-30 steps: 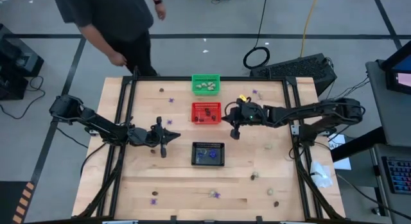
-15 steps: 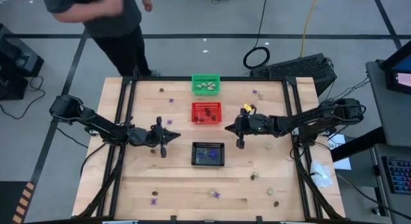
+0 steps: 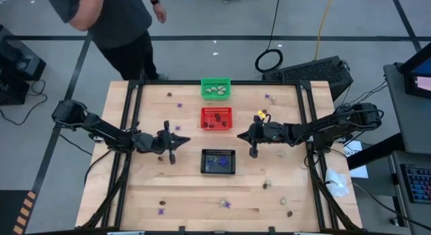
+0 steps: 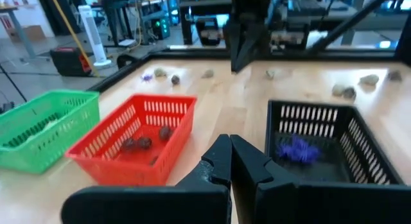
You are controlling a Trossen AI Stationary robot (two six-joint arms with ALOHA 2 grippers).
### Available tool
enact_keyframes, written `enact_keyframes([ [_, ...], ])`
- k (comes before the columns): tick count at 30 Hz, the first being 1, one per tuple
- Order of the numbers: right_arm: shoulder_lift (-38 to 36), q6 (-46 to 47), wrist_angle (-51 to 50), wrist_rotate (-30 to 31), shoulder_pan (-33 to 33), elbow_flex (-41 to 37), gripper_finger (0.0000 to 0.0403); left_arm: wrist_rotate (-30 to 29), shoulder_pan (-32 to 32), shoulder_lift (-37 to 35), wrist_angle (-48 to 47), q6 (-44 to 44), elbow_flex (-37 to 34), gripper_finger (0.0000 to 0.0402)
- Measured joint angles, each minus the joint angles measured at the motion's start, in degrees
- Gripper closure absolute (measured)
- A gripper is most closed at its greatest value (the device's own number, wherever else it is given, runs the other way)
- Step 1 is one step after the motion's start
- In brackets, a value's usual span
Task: Sort Halloween decoration
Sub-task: Put the black skull toy into the red basket
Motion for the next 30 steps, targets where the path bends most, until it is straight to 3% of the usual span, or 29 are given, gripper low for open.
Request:
enact_keyframes([
  [4, 0.0, 0.4, -0.05, -0.04, 0.0, 0.0, 0.0403, 2.63, 2.37, -0.02, -7.16, -3.16, 3.77, 0.0402],
  [9, 0.0, 0.41, -0.42, -0.07, 0.0, 0.0, 0.0403, 12.81, 5.69, 0.0, -29.22, -5.76, 12.36, 0.0402],
  [18, 0.0, 0.43, -1.91, -0.09, 0.0, 0.0, 0.0403, 23.3, 8.36, 0.0, -63.72, -6.09, 25.48, 0.0402],
  [23, 0.0, 0.43, -2.0, -0.11, 0.0, 0.0, 0.0403, 30.2, 7.18, 0.0, -72.19, -5.7, 28.27, 0.0402],
  [30, 0.0, 0.43, -2.42, -0.11, 0.0, 0.0, 0.0403, 31.66, 3.37, 0.0, -77.52, -7.73, 29.63, 0.0382],
])
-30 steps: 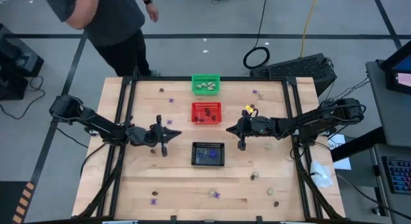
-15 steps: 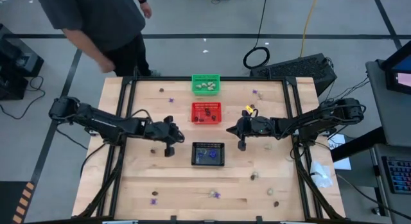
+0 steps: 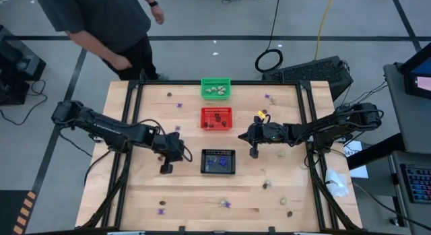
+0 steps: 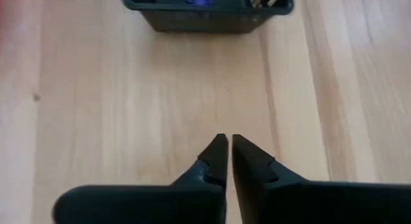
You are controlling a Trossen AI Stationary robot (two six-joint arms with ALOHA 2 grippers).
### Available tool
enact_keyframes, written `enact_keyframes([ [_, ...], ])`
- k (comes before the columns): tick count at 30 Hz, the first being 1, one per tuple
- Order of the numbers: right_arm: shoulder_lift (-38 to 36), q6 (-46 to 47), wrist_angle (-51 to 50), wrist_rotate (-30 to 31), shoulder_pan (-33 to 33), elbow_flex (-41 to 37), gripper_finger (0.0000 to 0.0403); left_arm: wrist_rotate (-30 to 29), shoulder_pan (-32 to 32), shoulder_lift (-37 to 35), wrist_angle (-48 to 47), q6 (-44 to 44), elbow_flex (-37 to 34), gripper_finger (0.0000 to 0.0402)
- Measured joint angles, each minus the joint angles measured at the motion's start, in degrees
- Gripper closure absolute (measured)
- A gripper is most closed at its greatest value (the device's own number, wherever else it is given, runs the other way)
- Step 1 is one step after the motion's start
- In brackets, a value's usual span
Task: Sort Halloween decoration
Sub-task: Put the black skull toy into the red basket
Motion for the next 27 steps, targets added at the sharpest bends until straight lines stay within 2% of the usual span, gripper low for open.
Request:
enact_keyframes([
  [8, 0.0, 0.02, 0.04, 0.0, 0.0, 0.0, 0.0403, 0.97, -3.97, 0.0, -2.77, -5.82, 2.19, 0.0294],
  [14, 0.0, 0.63, 0.04, 0.0, 0.0, 0.02, 0.0403, -0.84, -8.06, -0.02, -12.59, -7.33, 2.75, 0.0246],
  [20, 0.0, 0.63, 0.02, 0.0, 0.0, 0.02, 0.0403, -4.22, -9.12, 0.83, -19.82, -10.29, 2.75, 0.0221],
  [27, 0.0, 0.85, 0.03, 0.0, 0.0, 0.02, 0.0403, -5.89, -9.1, 6.37, -24.79, -7.58, 2.75, 0.0217],
])
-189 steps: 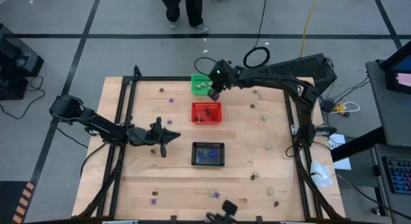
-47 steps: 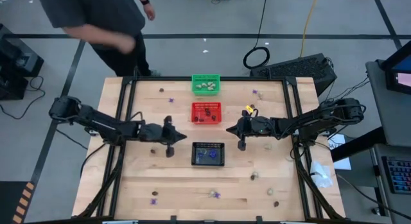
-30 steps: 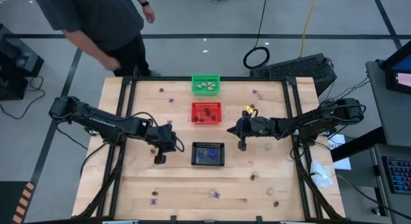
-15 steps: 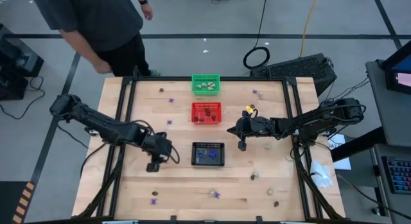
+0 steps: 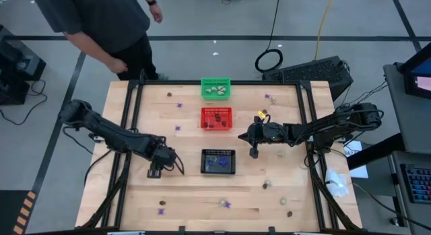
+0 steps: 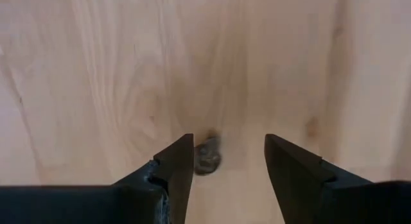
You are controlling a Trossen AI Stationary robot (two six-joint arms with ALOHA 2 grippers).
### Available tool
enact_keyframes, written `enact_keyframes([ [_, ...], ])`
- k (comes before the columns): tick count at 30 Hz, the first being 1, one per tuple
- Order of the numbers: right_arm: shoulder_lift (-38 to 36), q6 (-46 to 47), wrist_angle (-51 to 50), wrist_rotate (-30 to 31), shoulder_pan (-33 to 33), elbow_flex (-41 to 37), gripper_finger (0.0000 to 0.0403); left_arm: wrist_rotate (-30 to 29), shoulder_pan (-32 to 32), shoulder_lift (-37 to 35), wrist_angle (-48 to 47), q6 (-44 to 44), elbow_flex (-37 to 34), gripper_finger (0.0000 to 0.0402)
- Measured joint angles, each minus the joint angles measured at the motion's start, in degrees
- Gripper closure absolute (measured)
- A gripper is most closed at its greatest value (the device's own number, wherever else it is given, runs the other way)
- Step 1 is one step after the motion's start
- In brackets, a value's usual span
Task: Sort Halloween decoration
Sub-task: Put the black skull toy into the red basket
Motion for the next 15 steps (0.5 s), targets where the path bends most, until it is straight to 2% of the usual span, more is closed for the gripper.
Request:
enact_keyframes([
  [8, 0.02, -0.02, -0.01, 0.0, 0.0, 0.02, 0.0403, -2.35, -0.02, 5.66, -2.01, 5.2, 0.0, 0.0217],
  [15, 0.04, 0.01, -0.25, -0.01, 0.0, 0.02, 0.0403, -2.45, 0.0, 6.61, -1.79, 5.22, 0.04, 0.022],
])
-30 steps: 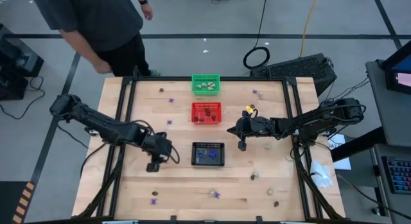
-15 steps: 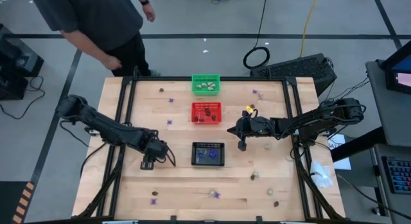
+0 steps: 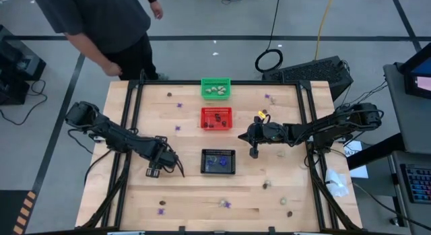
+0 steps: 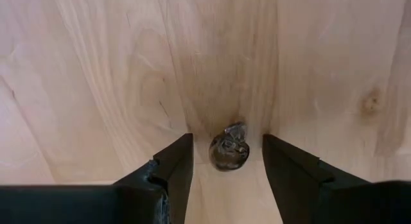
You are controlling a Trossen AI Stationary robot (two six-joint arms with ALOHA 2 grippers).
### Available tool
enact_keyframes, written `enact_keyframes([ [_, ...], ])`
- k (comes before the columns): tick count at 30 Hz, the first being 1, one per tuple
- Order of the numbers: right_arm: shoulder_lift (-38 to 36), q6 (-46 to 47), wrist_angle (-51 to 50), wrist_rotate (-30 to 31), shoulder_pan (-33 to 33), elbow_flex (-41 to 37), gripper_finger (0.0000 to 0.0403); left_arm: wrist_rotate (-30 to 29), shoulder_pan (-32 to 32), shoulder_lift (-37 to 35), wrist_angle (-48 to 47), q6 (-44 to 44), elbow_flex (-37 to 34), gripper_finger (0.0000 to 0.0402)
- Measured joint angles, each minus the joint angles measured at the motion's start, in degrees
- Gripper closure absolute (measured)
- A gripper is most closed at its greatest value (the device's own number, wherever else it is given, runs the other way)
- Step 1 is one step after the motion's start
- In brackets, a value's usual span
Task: Sort Halloween decoration
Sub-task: Put the black skull toy into the red basket
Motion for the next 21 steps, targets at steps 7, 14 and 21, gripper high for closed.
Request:
enact_keyframes([
  [7, 0.0, -0.02, -0.22, -0.01, 0.0, 0.0, 0.0403, 0.04, -0.33, 0.02, 0.11, 0.42, 0.0, 0.0287],
  [14, 0.0, -0.01, -0.46, -0.01, 0.0, 0.0, 0.0403, 0.41, -0.72, -0.02, 0.26, 1.11, 0.0, 0.0355],
  [21, 0.0, 0.17, -0.46, -0.01, 0.0, 0.0, 0.0403, 0.56, -0.68, 0.19, 0.29, -0.75, 0.8, 0.0349],
])
